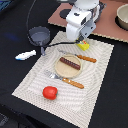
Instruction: Interact with the objects in diverse but meaningful ways.
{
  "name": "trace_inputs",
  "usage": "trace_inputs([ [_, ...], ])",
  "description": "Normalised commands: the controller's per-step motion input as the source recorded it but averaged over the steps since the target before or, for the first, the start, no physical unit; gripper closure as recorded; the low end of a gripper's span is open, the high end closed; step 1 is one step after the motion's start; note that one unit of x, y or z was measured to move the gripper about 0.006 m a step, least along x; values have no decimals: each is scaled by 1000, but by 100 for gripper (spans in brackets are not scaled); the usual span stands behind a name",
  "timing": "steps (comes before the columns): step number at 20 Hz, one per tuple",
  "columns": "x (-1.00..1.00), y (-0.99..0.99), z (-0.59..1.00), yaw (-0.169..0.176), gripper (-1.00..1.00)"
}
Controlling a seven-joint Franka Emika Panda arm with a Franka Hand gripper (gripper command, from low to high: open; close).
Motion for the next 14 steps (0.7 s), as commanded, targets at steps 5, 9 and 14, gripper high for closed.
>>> trace_inputs([
  [5,-521,-334,538,0,-100],
  [9,-799,-326,244,2,-100],
  [14,-754,-435,170,11,-100],
])
